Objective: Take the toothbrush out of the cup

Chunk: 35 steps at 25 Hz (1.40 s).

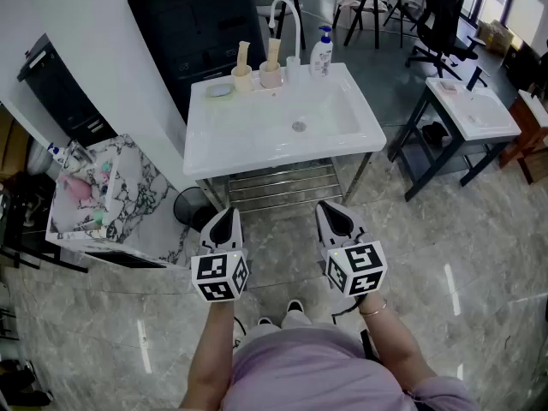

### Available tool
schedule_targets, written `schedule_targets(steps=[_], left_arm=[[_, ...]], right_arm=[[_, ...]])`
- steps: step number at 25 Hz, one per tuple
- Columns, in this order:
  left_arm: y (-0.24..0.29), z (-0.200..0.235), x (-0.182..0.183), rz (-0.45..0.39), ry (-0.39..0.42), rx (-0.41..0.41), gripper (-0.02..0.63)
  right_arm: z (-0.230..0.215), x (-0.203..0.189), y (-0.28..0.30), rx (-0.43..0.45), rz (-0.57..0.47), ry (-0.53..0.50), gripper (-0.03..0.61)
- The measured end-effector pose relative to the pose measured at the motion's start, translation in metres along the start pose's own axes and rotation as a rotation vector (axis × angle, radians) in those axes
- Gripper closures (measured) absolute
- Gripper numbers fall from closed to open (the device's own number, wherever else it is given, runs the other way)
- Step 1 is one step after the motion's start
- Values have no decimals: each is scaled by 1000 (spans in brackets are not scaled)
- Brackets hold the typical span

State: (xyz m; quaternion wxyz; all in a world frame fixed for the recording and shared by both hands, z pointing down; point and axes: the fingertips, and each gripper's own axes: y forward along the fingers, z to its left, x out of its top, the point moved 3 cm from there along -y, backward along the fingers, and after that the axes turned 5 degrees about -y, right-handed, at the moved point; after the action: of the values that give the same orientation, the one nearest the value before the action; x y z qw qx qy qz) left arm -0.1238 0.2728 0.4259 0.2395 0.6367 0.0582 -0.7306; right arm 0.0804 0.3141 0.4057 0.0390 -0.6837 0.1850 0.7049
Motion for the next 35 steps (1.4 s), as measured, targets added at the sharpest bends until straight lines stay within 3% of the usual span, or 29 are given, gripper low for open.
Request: schedule_targets(steps=[8,11,14,22,28,35], left_arm=[[0,-6,-5,19,-19,-6,605],[0,-7,-5,15,-23,-14,523],[1,-8,-2,8,-22,-21,437],[16,8,14,-24,-36,-26,307],[62,39,31,-40,-44,-33,279],[161,89,67,-50,-45,-56,270]], right_arm=[[-8,1,-8,-59,-25,18,575],[-13,2,-8,-79,-31,13,569],[-16,2,-6,-70,-30,26,497],[-16,12,18,-18,-40,42,337],[-23,15,67,-6,-28,50,272],[-56,35,167,-44,-12,54,245]])
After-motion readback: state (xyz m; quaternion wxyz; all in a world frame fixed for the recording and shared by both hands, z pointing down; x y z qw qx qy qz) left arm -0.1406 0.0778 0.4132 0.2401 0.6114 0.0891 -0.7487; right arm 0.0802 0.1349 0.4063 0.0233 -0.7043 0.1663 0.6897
